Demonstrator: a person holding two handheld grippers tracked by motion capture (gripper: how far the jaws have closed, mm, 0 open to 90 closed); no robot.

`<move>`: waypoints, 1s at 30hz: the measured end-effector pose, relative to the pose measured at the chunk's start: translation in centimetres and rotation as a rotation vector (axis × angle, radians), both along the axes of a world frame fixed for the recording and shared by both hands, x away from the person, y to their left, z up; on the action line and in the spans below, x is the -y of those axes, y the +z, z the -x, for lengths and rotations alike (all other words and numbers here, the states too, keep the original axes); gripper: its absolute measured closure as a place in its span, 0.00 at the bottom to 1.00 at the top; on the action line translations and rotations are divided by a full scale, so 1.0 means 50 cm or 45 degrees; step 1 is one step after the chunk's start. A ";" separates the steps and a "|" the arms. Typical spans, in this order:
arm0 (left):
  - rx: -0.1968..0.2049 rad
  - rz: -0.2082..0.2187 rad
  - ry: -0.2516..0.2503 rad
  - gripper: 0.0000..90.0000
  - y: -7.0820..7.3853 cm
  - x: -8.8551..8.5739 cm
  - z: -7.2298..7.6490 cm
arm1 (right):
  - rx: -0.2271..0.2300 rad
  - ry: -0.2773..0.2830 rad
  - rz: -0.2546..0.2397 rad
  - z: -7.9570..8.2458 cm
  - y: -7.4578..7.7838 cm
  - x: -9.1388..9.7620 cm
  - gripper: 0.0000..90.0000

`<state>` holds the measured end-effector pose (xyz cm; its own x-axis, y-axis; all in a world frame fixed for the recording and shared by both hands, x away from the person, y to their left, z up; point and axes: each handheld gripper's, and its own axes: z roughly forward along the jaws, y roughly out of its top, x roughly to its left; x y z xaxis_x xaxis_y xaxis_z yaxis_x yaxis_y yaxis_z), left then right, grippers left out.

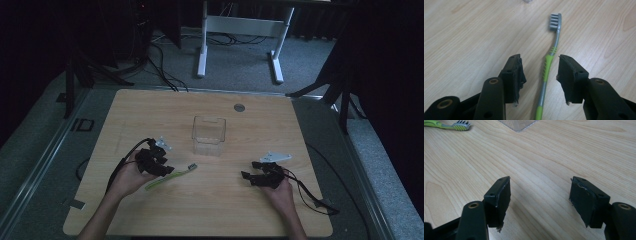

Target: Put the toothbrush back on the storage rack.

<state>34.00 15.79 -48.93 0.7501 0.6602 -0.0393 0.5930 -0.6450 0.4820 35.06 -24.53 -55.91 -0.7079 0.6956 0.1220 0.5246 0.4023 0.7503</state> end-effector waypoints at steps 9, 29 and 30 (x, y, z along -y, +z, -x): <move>-0.040 -0.029 -0.024 0.62 -0.010 0.012 -0.001 | 0.000 0.001 0.000 0.000 0.000 0.000 0.36; -0.074 -0.093 -0.037 0.68 -0.013 0.025 -0.004 | -0.001 0.002 -0.001 0.000 0.000 0.000 0.36; -0.075 -0.095 -0.034 0.68 -0.013 0.026 -0.004 | -0.001 0.002 -0.001 0.000 0.000 0.000 0.36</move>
<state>34.19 14.47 -49.56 0.7653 0.6427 -0.0351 0.6010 -0.6939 0.3968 35.06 -24.53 -55.91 -0.7087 0.6947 0.1229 0.5248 0.4026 0.7500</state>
